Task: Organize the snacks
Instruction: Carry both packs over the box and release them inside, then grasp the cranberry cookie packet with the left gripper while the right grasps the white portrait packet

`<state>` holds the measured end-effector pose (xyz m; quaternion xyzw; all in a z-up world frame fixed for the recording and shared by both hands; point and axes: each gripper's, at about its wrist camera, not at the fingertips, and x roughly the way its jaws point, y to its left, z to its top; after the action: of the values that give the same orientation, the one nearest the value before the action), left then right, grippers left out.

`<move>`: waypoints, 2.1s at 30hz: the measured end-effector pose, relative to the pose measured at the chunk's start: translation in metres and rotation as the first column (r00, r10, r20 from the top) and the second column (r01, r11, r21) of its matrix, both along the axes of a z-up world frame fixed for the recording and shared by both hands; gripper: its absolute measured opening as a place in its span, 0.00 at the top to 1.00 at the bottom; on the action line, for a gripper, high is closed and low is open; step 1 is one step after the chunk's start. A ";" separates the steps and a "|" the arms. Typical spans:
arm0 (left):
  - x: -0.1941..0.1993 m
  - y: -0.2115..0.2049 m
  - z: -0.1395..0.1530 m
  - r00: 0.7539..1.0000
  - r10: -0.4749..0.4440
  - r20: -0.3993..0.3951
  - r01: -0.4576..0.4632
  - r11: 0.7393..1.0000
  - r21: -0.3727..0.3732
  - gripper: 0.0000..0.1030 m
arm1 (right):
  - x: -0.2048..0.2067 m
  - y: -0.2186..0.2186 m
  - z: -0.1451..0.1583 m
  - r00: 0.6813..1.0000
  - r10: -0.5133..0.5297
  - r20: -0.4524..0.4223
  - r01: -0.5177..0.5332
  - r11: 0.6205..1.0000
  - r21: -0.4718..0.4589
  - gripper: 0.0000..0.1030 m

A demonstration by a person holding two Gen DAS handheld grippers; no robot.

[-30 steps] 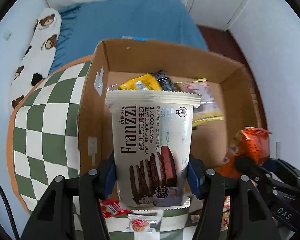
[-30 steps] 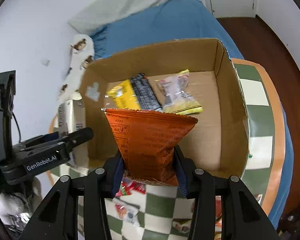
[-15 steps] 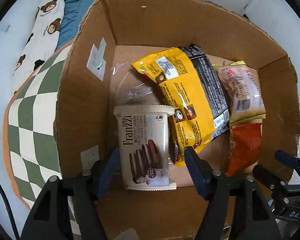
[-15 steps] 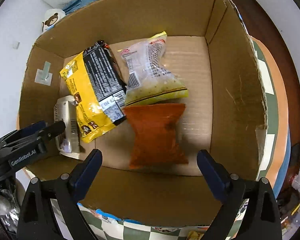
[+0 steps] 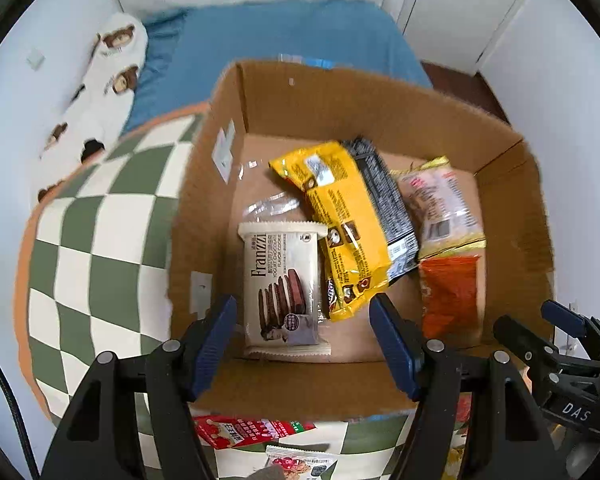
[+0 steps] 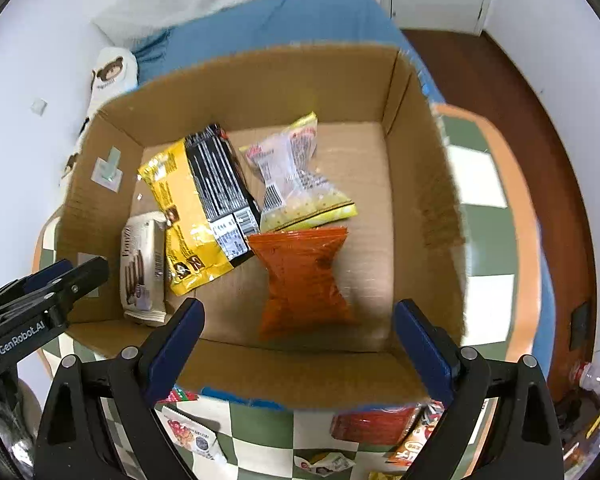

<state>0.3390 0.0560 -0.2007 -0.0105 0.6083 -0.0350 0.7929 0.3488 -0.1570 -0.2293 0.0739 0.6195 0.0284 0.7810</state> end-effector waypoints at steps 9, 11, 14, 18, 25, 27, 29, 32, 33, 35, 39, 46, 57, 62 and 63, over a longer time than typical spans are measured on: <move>-0.045 0.001 0.050 0.987 0.002 0.163 -0.001 1.000 -0.007 0.35 | -0.043 0.005 0.052 0.989 -0.007 0.146 0.011 1.000 -0.029 0.05; -0.055 -0.001 0.061 0.982 -0.005 0.188 0.008 1.000 -0.011 0.35 | -0.052 0.006 0.062 0.986 -0.009 0.167 0.013 1.000 -0.021 0.05; -0.070 -0.003 0.076 0.975 -0.017 0.224 0.021 1.000 -0.015 0.35 | -0.066 0.007 0.078 0.980 -0.015 0.200 0.017 1.000 -0.009 0.05; -0.090 -0.005 0.093 0.965 -0.021 0.260 0.030 0.999 -0.028 0.35 | -0.085 0.007 0.095 0.971 -0.024 0.236 0.024 1.000 0.004 0.05; -0.116 -0.003 0.099 0.962 -0.010 0.272 0.024 0.999 -0.047 0.06 | -0.115 -0.001 0.100 0.971 -0.043 0.237 0.036 0.999 0.032 0.05; -0.123 -0.001 0.092 0.966 0.000 0.259 0.013 0.999 -0.049 0.06 | -0.125 -0.006 0.088 0.977 -0.056 0.205 0.047 0.998 0.051 0.05; -0.130 0.003 0.077 0.973 0.007 0.230 0.003 0.999 -0.042 0.06 | -0.135 -0.012 0.070 0.985 -0.065 0.158 0.056 0.997 0.058 0.05; -0.143 0.010 0.046 0.987 0.013 0.162 -0.007 0.999 -0.033 0.06 | -0.151 -0.021 0.036 0.994 -0.078 0.081 0.073 0.995 0.064 0.05; -0.147 0.012 0.036 0.990 0.014 0.140 -0.010 1.000 -0.024 0.06 | -0.158 -0.024 0.020 0.996 -0.082 0.039 0.079 0.994 0.069 0.05; -0.158 0.018 0.009 0.996 0.022 0.083 -0.023 1.000 0.005 0.06 | -0.172 -0.029 -0.010 0.996 -0.084 -0.023 0.086 0.992 0.095 0.05; -0.183 0.029 -0.049 0.998 0.040 -0.050 -0.038 0.998 0.054 0.06 | -0.197 -0.033 -0.059 0.991 -0.076 -0.106 0.086 0.991 0.101 0.12; -0.200 0.022 -0.124 0.975 -0.013 -0.224 0.037 0.994 0.101 0.06 | -0.209 -0.022 -0.110 0.982 0.021 -0.189 -0.005 0.996 0.087 0.32; -0.197 0.005 -0.174 0.950 -0.019 -0.313 0.041 0.997 0.064 0.46 | -0.210 -0.007 -0.157 0.968 0.052 -0.246 -0.046 0.999 0.028 0.37; -0.205 0.005 -0.173 0.957 -0.006 -0.291 0.024 0.998 0.060 0.49 | -0.212 -0.003 -0.152 0.975 0.050 -0.216 -0.048 0.999 0.016 0.48; -0.207 0.006 -0.171 0.957 -0.004 -0.289 0.021 0.998 0.058 0.51 | -0.212 -0.003 -0.151 0.975 0.049 -0.216 -0.045 0.999 0.020 0.48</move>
<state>0.1323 0.0615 -0.3720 0.0124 0.7184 -0.0197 0.6952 0.1363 -0.1599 -0.3808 0.0677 0.7021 0.0432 0.7075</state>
